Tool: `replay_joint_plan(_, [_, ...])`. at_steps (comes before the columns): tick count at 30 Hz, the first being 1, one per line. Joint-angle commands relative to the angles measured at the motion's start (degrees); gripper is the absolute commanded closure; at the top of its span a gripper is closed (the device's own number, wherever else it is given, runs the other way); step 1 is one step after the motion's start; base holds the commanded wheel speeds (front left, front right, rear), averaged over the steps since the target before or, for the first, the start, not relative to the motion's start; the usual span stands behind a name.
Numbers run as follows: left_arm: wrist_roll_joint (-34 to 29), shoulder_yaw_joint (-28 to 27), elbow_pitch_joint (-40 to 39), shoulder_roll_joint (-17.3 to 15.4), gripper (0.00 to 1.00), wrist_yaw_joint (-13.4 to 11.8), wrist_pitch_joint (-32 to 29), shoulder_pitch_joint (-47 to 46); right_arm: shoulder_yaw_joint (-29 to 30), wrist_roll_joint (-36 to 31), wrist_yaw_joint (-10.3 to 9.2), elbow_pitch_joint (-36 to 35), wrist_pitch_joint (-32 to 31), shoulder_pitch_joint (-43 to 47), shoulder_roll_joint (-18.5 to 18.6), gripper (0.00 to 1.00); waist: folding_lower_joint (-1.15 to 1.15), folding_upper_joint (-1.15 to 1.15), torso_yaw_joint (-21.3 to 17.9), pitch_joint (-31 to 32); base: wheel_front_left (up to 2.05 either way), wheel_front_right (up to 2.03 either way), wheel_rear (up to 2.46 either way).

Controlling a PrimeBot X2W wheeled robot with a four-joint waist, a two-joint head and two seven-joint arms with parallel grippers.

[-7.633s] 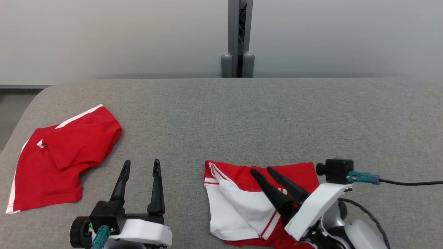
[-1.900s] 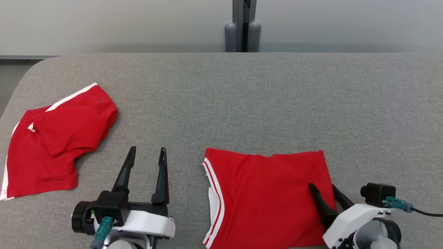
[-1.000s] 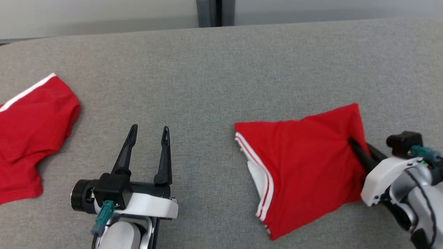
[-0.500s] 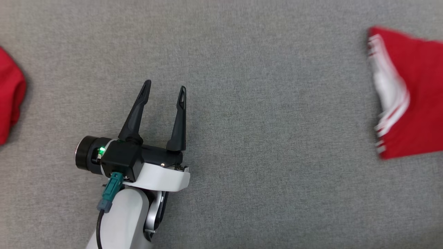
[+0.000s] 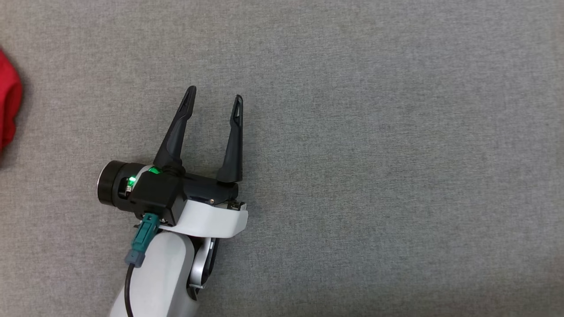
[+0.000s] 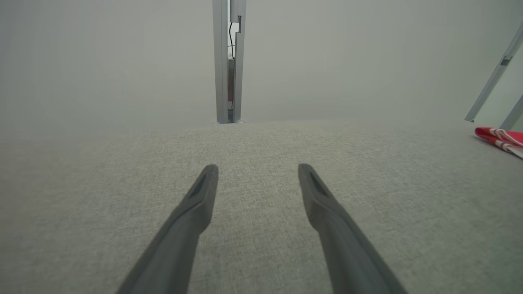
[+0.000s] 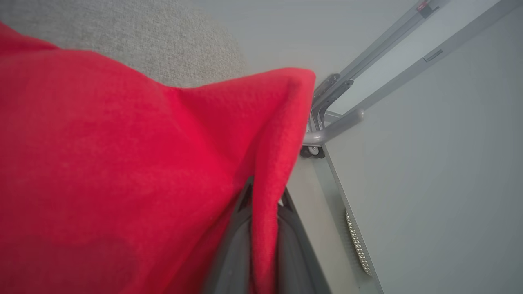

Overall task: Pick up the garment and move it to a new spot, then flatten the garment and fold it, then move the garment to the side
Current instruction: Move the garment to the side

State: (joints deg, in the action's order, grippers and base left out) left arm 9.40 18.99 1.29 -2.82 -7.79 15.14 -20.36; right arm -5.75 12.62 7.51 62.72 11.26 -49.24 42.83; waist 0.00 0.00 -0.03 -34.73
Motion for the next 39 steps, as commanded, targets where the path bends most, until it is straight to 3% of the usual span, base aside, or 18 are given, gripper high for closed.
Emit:
replay_joint_plan(1, [0.2,0.0,-0.1,-0.2,0.0,-0.3,0.0,-0.6,0.9,-1.3,-0.03,0.8,0.5,-1.0,0.1,1.0,0.0,0.0,0.4,-0.3,0.0,0.0,0.0])
replay_joint_plan(5, [0.4,0.2,-0.1,-0.2,0.0,-0.5,0.0,-0.5,3.5,-5.3,-0.03,2.8,0.8,-2.5,-0.6,1.0,0.0,0.0,0.9,-0.5,0.0,0.0,0.0])
replay_joint_plan(6, [0.4,0.2,-0.1,-0.2,0.0,-0.5,0.0,-0.6,4.2,-6.2,-0.03,3.2,0.9,-2.9,-0.6,0.24,0.0,0.0,1.0,-0.6,0.0,0.0,0.0])
replay_joint_plan(7, [0.5,0.3,0.0,-0.2,0.0,-0.6,0.0,-0.7,5.0,-7.0,-0.03,3.6,1.0,-3.3,-0.6,0.0,0.0,0.0,1.1,-0.5,0.0,0.0,0.0])
replay_joint_plan(20, [1.5,0.0,0.7,-0.2,0.0,-0.8,0.0,1.0,14.1,-16.2,-0.03,3.9,2.1,-5.8,-4.6,0.0,0.0,0.0,0.9,4.8,0.0,0.0,0.0])
replay_joint_plan(30, [2.4,-1.7,0.7,-0.2,0.0,-1.2,0.0,3.9,14.4,-16.2,-0.02,-4.7,3.7,-2.5,-16.5,0.0,0.0,0.0,-0.1,14.6,0.0,0.0,0.0])
replay_joint_plan(35, [2.6,-3.6,0.4,-0.2,0.0,-1.2,0.0,6.4,11.3,-12.5,-0.02,-13.5,4.0,2.2,-22.8,0.0,0.0,0.0,-0.7,19.3,0.0,0.0,0.0])
replay_joint_plan(39, [2.6,-4.6,0.5,-0.2,0.0,-1.0,0.0,8.1,9.7,-9.5,-0.02,-21.0,4.0,6.5,-25.8,0.0,0.0,0.0,-1.0,21.7,0.0,0.0,0.0])
